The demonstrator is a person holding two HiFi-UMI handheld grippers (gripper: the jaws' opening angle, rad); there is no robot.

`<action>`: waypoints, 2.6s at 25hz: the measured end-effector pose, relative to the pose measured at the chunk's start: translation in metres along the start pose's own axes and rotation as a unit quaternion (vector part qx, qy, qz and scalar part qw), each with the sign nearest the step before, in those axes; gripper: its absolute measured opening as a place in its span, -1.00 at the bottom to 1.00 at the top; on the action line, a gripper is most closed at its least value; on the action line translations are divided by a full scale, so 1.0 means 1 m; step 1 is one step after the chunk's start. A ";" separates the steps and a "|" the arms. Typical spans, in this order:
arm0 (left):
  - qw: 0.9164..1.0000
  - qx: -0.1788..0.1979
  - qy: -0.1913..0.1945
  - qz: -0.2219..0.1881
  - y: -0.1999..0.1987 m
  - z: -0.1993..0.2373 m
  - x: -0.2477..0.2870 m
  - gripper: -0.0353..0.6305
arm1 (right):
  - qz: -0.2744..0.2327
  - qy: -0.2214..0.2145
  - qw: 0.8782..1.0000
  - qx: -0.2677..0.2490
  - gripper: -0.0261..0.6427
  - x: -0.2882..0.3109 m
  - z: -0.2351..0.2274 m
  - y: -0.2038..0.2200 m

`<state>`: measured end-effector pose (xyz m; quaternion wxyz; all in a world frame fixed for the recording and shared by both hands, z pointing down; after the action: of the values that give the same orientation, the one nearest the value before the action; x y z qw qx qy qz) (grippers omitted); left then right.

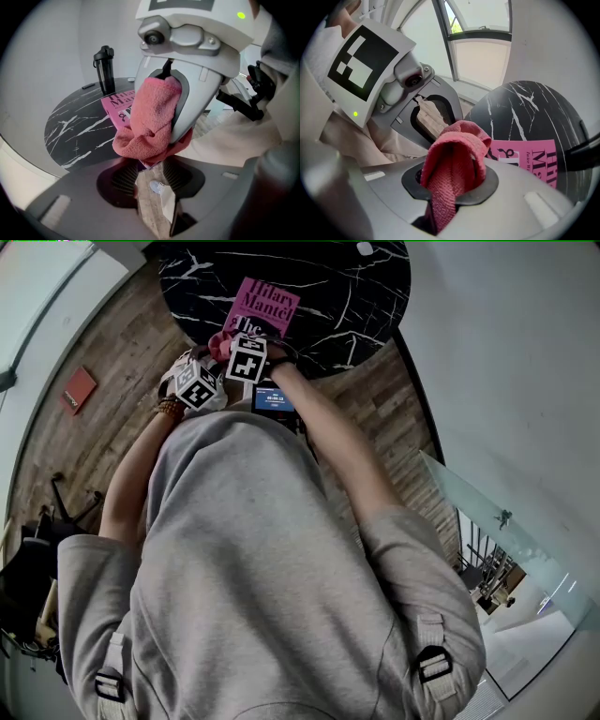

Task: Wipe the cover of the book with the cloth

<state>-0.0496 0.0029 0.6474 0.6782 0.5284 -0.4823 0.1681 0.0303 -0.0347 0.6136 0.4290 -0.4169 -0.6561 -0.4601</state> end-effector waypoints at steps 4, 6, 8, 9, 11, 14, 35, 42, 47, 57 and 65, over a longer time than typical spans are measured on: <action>1.000 -0.005 0.003 0.001 0.000 0.000 0.001 -0.39 | 0.024 -0.008 1.000 -0.001 -0.64 0.001 -0.002 -0.005; 1.000 -0.007 0.004 0.001 0.000 0.000 0.000 -0.39 | 0.039 -0.013 0.999 -0.009 -0.64 0.002 -0.002 -0.008; 1.000 -0.009 0.005 0.001 0.001 0.000 0.000 -0.39 | 0.049 -0.015 0.999 -0.014 -0.64 0.003 -0.002 -0.010; 1.000 -0.009 0.006 0.000 0.001 0.000 0.000 -0.39 | 0.051 -0.014 0.998 -0.014 -0.64 0.003 -0.002 -0.011; 1.000 -0.009 0.007 -0.001 0.001 0.000 0.001 -0.39 | 0.056 -0.008 0.998 -0.016 -0.64 0.003 -0.001 -0.011; 1.000 -0.008 0.004 0.003 0.003 0.001 0.003 -0.39 | 0.067 0.006 0.997 -0.023 -0.64 0.006 0.002 -0.013; 0.997 -0.052 -0.010 -0.055 0.010 -0.017 -0.050 -0.43 | -0.102 0.055 0.976 0.186 -0.61 -0.053 -0.002 0.034; 0.989 -0.002 -0.063 -0.133 -0.040 -0.036 -0.095 -0.44 | -0.337 0.170 0.872 0.313 -0.61 -0.158 0.056 0.129; 0.962 0.030 -0.135 -0.237 -0.077 -0.077 -0.168 -0.54 | -0.477 0.263 0.767 0.340 -0.61 -0.211 0.143 0.172; 0.927 0.027 -0.225 -0.298 -0.080 -0.145 -0.303 -0.83 | -0.624 0.330 0.642 0.298 -0.61 -0.258 0.286 0.174; 0.897 0.041 -0.210 -0.387 -0.087 -0.153 -0.351 -0.86 | -0.648 0.397 0.615 0.208 -0.60 -0.313 0.338 0.122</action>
<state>-0.0805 0.2027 0.3106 0.5500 0.7238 -0.3641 -0.2027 0.1732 0.2708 0.2767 0.3127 0.4407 -0.5996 -0.5903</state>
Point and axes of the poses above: the fingertips, and each gripper's own axes: x forward along the fingers, z to its left, y out of its underside, the point moved 10 cm from there along -x, backward along the fingers, and after that the axes turned 7 degrees about x, right-handed, at the moved point
